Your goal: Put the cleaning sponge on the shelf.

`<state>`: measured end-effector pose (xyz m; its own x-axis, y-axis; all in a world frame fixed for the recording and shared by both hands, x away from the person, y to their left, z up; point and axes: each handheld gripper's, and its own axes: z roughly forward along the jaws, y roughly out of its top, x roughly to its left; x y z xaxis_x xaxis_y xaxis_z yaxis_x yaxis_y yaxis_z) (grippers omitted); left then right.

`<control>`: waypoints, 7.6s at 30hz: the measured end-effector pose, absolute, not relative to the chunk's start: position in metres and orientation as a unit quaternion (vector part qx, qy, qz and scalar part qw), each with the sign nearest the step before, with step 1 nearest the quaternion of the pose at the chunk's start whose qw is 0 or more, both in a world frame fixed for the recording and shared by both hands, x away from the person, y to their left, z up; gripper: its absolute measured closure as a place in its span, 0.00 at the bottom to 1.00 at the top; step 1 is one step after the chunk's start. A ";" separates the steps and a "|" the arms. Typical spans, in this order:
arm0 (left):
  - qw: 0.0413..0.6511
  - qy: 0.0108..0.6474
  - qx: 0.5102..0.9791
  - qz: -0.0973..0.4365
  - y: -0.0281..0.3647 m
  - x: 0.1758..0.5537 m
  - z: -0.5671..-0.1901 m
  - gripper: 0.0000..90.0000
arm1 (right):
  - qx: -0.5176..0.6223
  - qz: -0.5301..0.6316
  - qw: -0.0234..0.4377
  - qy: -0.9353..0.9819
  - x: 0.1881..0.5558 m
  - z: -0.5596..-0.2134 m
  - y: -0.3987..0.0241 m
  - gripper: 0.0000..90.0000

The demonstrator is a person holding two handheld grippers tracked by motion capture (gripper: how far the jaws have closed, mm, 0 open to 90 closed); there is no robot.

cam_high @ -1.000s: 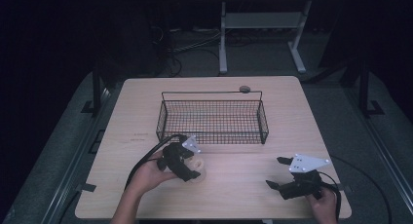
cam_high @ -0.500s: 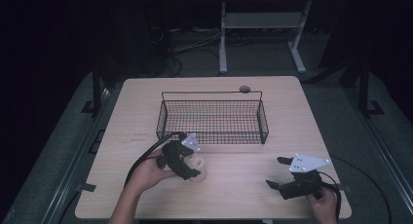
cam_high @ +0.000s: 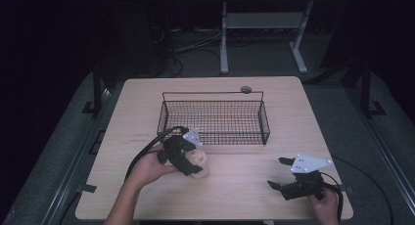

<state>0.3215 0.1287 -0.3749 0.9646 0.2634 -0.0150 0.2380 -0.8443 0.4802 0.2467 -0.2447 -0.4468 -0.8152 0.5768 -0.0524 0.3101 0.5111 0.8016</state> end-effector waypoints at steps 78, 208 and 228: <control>0.274 0.137 0.951 0.038 0.108 0.413 -0.299 0.30 | 0.258 0.424 0.155 0.854 0.250 -0.448 -0.243 0.15; 0.251 0.238 0.938 0.031 0.095 0.470 -0.383 0.24 | 0.252 0.430 0.155 0.853 0.248 -0.447 -0.244 0.15; 0.260 0.229 0.937 0.042 0.107 0.459 -0.364 0.25 | 0.253 0.427 0.153 0.855 0.248 -0.447 -0.241 0.15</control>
<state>0.4585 0.1074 -0.3640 0.8912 0.4517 -0.0413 0.4085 -0.7599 0.5056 0.2478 -0.2415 -0.4472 -0.8254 0.5627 -0.0464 0.3006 0.5076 0.8075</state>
